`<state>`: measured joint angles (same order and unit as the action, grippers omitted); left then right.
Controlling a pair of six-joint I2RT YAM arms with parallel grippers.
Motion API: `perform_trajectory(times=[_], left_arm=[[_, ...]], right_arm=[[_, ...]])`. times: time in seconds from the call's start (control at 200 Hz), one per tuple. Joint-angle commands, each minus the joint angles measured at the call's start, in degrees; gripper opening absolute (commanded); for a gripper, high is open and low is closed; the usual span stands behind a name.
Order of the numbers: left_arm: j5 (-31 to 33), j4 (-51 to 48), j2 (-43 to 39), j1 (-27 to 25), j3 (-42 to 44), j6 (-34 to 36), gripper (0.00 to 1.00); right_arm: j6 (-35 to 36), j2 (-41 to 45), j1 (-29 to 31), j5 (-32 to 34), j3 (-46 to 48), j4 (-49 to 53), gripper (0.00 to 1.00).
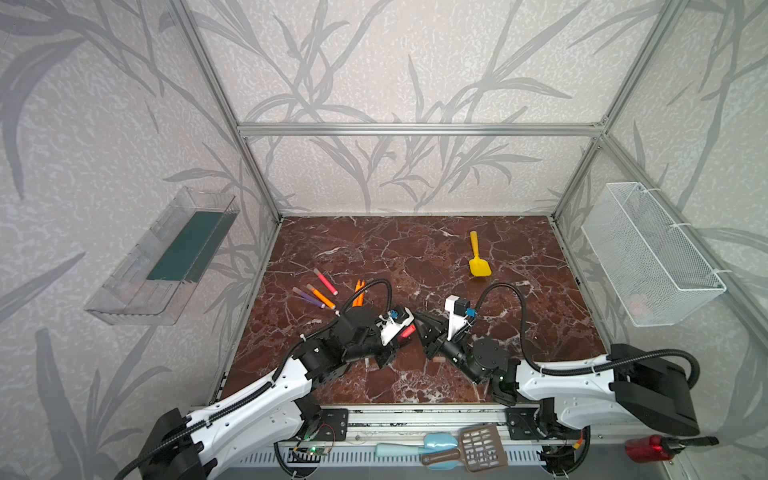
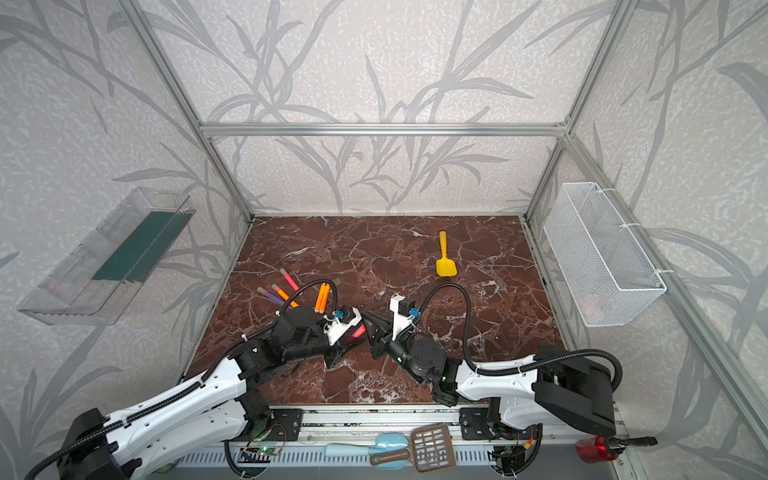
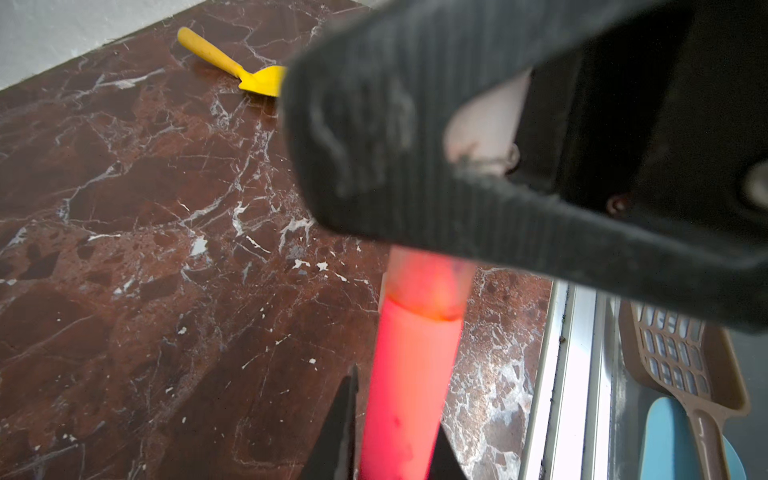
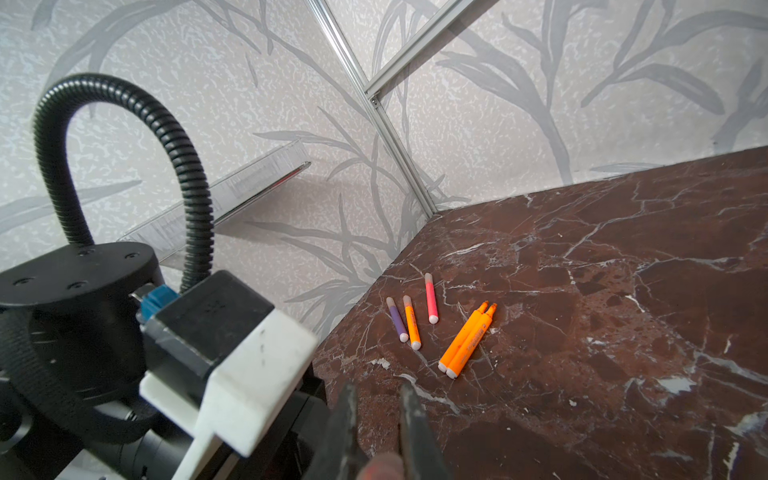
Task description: Insert the pens into the pen caps
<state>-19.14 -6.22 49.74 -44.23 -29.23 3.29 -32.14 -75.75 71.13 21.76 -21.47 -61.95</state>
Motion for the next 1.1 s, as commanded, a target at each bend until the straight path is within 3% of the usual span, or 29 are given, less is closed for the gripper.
perform_trajectory(times=[0.0,0.115,0.29,0.46,0.61,0.8,0.96,1.095], left_arm=[[29.2,46.6,-3.0,9.8,-7.0,-17.0,0.00],[28.6,46.5,-2.8,10.1,-6.5,-19.3,0.00],[26.2,46.5,-2.5,10.2,-5.5,-18.4,0.00],[18.7,46.1,-0.5,10.1,-5.2,-14.9,0.00],[12.9,49.2,0.8,10.0,-3.2,-13.9,0.00],[7.9,52.8,0.6,9.9,-0.2,-13.8,0.00],[7.6,59.5,0.5,9.6,4.8,-14.4,0.00],[10.5,68.0,1.3,9.5,9.1,-14.3,0.00]], right_arm=[[0.8,-4.3,9.7,-24.4,7.3,14.9,0.00],[3.7,-4.0,9.9,-26.8,7.2,11.5,0.00],[2.9,-1.2,9.8,-19.4,6.0,15.2,0.00],[3.4,8.0,8.4,-13.5,2.1,28.1,0.00],[5.0,13.6,6.5,-13.8,-0.8,32.1,0.00],[6.6,12.4,6.3,-11.5,-6.8,39.4,0.00],[10.9,9.4,6.4,-10.3,-14.0,51.3,0.00],[12.4,7.4,6.4,-10.8,-15.0,51.1,0.00]])
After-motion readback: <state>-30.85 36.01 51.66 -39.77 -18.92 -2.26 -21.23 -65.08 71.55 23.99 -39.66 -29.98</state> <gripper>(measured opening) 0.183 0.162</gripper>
